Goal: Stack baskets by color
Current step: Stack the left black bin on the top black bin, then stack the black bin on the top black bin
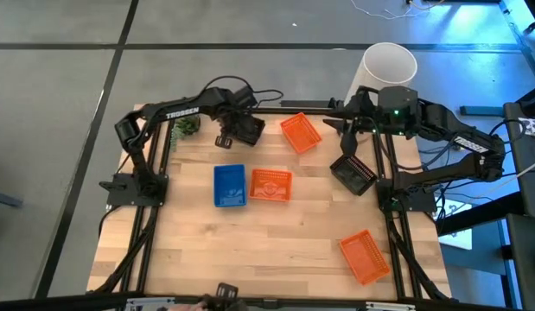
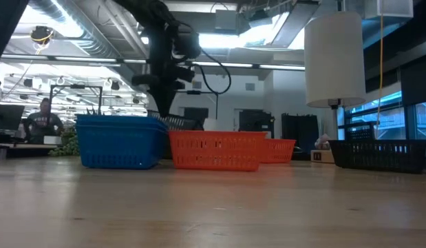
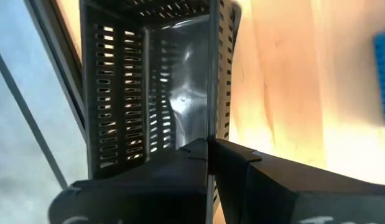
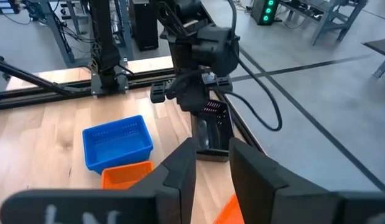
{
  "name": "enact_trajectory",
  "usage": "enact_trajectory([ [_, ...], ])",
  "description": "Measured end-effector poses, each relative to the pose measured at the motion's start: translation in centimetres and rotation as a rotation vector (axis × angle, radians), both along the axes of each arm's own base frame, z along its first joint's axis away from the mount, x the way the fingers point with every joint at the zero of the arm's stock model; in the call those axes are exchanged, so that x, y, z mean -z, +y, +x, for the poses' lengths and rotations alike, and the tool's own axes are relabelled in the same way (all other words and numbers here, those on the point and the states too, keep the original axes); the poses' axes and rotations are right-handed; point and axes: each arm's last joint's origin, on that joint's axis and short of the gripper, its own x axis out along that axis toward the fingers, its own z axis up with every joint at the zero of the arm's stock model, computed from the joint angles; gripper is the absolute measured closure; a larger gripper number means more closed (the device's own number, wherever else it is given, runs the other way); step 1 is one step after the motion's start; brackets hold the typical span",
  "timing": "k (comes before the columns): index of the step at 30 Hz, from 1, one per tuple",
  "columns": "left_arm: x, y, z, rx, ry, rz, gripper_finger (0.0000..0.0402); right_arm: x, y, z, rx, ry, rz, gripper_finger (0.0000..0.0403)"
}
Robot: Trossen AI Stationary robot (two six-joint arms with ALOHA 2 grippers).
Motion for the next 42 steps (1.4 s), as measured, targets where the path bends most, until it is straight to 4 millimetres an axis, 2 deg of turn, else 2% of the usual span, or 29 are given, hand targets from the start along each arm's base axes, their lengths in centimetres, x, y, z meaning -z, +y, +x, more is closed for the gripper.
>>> enact_trajectory([
  [10,0.3,0.1,0.5,0.054,0.032,0.072,0.0358,0.0,0.0,0.0,-0.012,0.012,-0.034,0.0306],
  [16,0.0,-0.3,1.1,-0.010,0.064,0.206,0.0349,0.1,0.0,-0.1,-0.010,0.019,-0.028,0.0306],
  [18,-0.5,-0.5,0.9,-0.052,0.029,0.195,0.0351,0.3,0.0,-0.2,-0.013,0.050,-0.026,0.0306],
  [21,-2.7,-1.0,0.4,-0.118,-0.093,0.154,0.0349,1.2,0.1,-0.6,0.006,0.135,0.030,0.0306],
  [23,-4.1,-1.6,-0.2,-0.163,-0.171,0.107,0.0347,2.0,0.1,-0.9,0.087,0.199,0.120,0.0306],
  [28,-7.6,-3.3,-2.1,-0.252,-0.321,0.070,0.0350,4.4,0.1,-2.2,0.421,0.363,0.449,0.0306],
  [31,-9.3,-4.4,-3.0,-0.281,-0.398,0.074,0.0351,5.6,0.3,-2.1,0.541,0.449,0.599,0.0306],
  [36,-11.9,-6.0,-4.8,-0.322,-0.516,0.072,0.0347,9.0,0.3,-0.2,0.562,0.588,0.779,0.0306],
  [42,-14.1,-7.5,-6.8,-0.327,-0.613,0.078,0.0347,14.9,0.3,1.1,0.577,0.797,0.847,0.0306],
])
